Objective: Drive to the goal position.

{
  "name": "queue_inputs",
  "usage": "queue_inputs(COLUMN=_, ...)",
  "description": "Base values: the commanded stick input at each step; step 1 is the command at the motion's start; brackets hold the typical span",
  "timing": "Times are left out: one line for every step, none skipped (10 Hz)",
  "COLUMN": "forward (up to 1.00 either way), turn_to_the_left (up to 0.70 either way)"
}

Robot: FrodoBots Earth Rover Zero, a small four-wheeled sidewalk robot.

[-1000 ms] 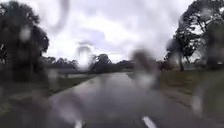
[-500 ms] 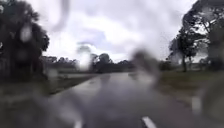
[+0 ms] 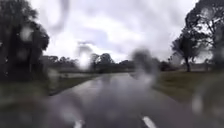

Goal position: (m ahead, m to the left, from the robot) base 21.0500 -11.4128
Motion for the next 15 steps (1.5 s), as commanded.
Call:
queue_inputs(forward=0.85, turn_to_the_left=0.0)
queue_inputs(forward=0.85, turn_to_the_left=0.0)
queue_inputs(forward=0.85, turn_to_the_left=-0.01)
queue_inputs(forward=0.85, turn_to_the_left=-0.07)
queue_inputs(forward=0.85, turn_to_the_left=-0.2)
queue_inputs(forward=0.85, turn_to_the_left=-0.14)
queue_inputs(forward=0.85, turn_to_the_left=-0.05)
queue_inputs(forward=0.85, turn_to_the_left=-0.01)
queue_inputs(forward=0.85, turn_to_the_left=0.0)
queue_inputs(forward=0.85, turn_to_the_left=0.0)
queue_inputs(forward=0.85, turn_to_the_left=0.0)
queue_inputs(forward=0.85, turn_to_the_left=0.0)
queue_inputs(forward=0.85, turn_to_the_left=0.0)
queue_inputs(forward=0.85, turn_to_the_left=0.0)
queue_inputs(forward=0.85, turn_to_the_left=0.0)
